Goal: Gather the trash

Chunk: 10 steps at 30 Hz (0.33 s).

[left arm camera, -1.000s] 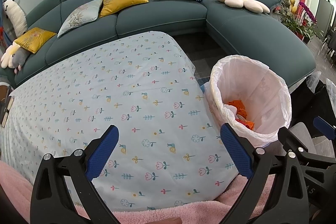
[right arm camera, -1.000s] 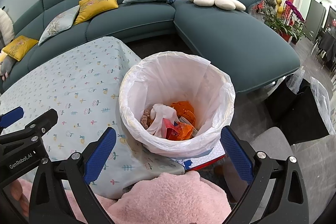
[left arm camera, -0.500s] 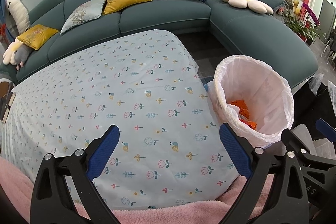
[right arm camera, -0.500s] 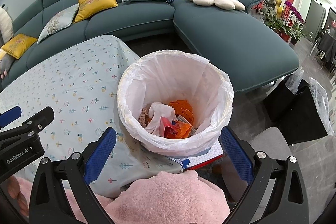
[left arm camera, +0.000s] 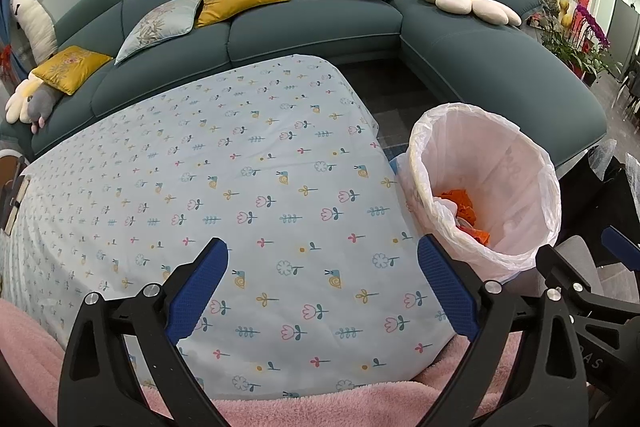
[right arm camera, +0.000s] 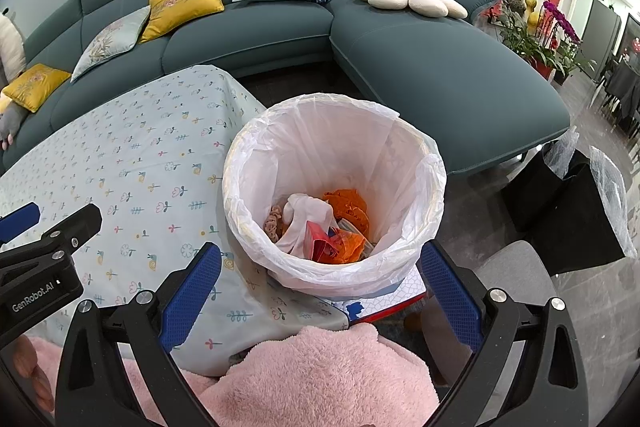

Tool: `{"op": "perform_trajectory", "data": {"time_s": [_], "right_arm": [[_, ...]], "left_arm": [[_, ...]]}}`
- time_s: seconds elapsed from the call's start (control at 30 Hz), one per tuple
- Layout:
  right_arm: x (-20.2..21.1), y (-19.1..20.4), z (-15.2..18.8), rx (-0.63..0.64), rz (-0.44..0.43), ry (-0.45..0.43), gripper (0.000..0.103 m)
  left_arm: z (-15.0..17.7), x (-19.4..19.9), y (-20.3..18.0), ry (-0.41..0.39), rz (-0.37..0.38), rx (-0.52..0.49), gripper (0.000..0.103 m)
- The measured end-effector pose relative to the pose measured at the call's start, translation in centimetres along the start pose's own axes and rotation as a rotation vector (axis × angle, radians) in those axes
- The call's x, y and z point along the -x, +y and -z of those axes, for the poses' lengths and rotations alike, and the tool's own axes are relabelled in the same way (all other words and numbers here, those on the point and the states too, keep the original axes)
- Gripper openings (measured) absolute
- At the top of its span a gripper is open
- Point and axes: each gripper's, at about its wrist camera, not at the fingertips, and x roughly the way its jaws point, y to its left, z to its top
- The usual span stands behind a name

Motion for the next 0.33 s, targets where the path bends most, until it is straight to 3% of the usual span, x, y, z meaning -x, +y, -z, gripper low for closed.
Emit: {"op": "perform_trajectory", "data": {"time_s": [0.33], "right_arm": [[-0.01,0.07,-0.02,0.0,0.001,0.001,0.096]], "left_arm": [[0.03,0.09,-0.28,-0.011,0.013,-0.026,0.091]]}}
